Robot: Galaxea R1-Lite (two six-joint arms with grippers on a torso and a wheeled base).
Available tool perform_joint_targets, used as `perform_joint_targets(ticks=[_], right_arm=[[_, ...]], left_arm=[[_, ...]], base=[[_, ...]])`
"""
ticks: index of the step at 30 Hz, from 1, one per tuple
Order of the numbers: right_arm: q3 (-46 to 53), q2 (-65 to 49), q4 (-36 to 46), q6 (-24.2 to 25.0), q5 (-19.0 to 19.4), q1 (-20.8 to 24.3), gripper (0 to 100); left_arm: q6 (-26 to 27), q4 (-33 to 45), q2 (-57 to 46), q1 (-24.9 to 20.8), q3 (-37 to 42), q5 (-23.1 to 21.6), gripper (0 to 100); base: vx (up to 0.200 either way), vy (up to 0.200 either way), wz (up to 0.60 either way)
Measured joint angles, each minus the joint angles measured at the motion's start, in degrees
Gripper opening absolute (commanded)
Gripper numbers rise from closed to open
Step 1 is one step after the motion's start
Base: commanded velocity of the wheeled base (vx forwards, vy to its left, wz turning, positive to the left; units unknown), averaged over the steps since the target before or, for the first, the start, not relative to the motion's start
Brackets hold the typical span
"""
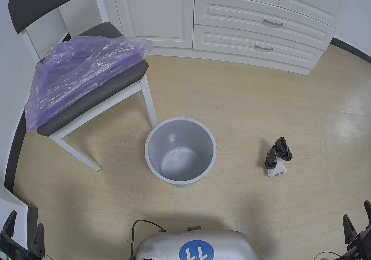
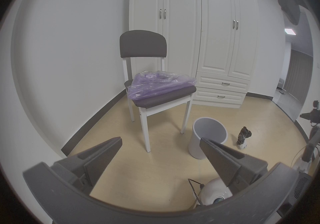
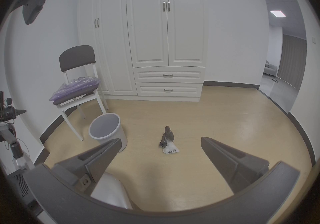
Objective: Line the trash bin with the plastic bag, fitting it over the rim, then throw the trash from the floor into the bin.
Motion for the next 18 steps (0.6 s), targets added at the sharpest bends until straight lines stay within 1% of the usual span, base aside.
perform_joint_targets(ticks=[18], right_arm=[[0.0, 0.0, -0.1, 0.0, -0.6, -0.1, 100]], left_arm=[[-0.1, -0.1, 0.0, 0.0, 0.0, 0.1, 100]], base=[[0.000, 0.000, 0.00]])
